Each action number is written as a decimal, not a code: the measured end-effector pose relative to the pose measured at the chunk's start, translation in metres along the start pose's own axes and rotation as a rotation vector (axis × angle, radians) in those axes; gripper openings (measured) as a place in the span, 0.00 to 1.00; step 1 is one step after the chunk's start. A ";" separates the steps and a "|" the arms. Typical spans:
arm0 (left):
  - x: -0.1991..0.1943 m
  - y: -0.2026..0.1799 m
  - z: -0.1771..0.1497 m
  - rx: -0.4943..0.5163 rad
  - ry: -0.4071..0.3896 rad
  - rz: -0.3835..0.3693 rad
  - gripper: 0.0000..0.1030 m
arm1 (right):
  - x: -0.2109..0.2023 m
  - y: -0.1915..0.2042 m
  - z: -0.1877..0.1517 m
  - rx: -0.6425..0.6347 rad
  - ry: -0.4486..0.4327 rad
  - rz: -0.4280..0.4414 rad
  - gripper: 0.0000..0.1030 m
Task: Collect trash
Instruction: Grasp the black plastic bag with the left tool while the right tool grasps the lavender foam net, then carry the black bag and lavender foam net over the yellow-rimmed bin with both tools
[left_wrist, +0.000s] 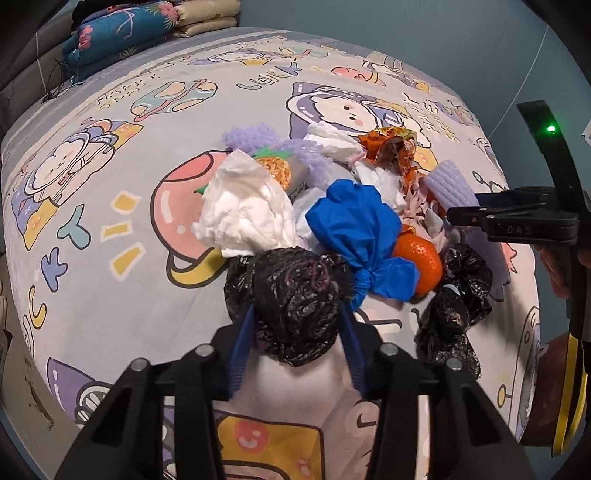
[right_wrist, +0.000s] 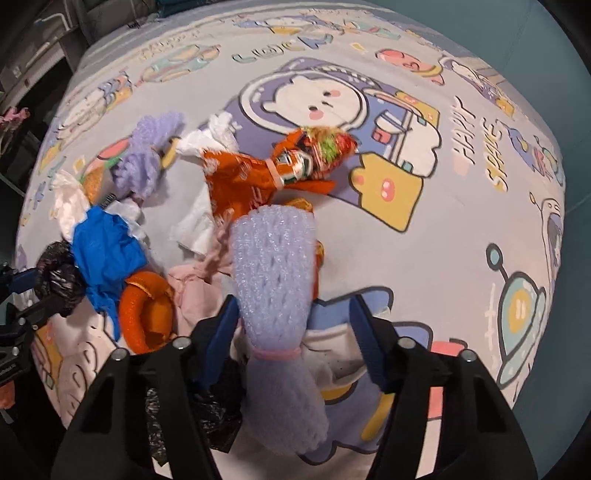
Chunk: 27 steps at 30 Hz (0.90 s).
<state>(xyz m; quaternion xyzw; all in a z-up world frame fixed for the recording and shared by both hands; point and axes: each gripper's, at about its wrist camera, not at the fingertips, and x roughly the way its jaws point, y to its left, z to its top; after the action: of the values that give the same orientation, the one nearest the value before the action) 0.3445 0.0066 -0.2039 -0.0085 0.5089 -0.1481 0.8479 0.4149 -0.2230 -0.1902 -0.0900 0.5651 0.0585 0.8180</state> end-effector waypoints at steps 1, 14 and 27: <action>-0.002 0.000 -0.001 -0.001 -0.004 0.000 0.35 | 0.000 -0.001 -0.001 0.012 0.001 0.005 0.40; -0.060 0.013 -0.021 -0.009 -0.104 -0.063 0.26 | -0.051 0.000 -0.022 0.086 -0.085 0.054 0.28; -0.109 -0.002 -0.037 0.023 -0.091 -0.054 0.26 | -0.128 0.000 -0.087 0.181 -0.097 0.115 0.28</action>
<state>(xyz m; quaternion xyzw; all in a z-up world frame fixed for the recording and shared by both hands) 0.2641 0.0379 -0.1278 -0.0192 0.4678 -0.1765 0.8658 0.2904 -0.2406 -0.1005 0.0196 0.5320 0.0582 0.8445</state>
